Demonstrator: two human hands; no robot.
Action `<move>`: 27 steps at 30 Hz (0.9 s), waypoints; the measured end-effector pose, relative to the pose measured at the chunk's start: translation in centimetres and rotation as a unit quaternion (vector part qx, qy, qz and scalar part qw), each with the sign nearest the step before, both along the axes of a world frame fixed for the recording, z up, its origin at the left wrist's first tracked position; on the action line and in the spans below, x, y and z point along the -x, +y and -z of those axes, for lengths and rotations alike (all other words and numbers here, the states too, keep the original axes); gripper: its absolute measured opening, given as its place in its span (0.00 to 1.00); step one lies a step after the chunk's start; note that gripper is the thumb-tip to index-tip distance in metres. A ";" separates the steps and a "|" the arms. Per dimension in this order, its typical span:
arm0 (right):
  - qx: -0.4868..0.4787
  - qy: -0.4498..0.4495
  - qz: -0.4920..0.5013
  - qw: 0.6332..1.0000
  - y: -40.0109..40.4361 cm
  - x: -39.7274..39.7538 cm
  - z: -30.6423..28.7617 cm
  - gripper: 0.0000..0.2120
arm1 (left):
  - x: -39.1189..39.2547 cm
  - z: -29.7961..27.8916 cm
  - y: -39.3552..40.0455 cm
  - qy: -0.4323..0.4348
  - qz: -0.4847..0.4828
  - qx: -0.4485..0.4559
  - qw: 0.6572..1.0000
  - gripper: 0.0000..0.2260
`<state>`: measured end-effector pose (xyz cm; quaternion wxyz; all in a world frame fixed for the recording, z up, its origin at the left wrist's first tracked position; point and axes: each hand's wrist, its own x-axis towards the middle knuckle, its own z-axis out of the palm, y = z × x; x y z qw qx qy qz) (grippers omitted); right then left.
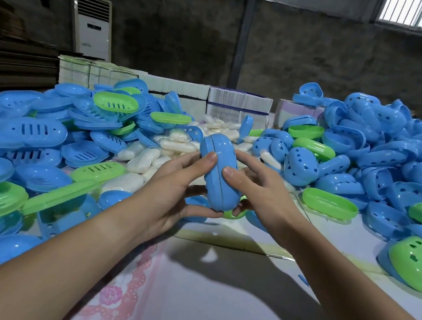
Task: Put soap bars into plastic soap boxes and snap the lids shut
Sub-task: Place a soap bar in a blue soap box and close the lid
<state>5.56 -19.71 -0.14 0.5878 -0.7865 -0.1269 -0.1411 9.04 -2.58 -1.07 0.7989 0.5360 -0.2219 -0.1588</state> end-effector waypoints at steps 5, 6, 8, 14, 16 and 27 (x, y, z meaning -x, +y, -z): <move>-0.007 0.010 -0.016 1.000 0.1 0.2 0.0 0.26 | 0.0 0.1 0.1 0.000 -0.001 -0.003 1.000 0.20; -0.013 0.016 -0.020 1.000 0.1 0.3 0.0 0.25 | 0.0 0.1 0.2 -0.002 0.000 -0.005 1.000 0.20; -0.024 0.033 -0.024 0.999 0.2 0.3 -0.2 0.24 | 0.0 0.1 0.2 -0.005 0.003 -0.012 1.000 0.19; -0.034 0.065 -0.037 0.997 0.2 0.2 -0.3 0.22 | 0.1 -0.1 0.1 0.001 -0.016 -0.025 1.000 0.25; -0.039 0.066 -0.040 0.996 0.2 0.1 -0.2 0.21 | 0.1 -0.1 0.0 0.002 -0.022 -0.023 0.999 0.26; -0.061 0.063 -0.037 0.995 0.7 -0.1 0.0 0.22 | 0.4 0.1 -0.2 -0.010 -0.053 -0.042 0.998 0.28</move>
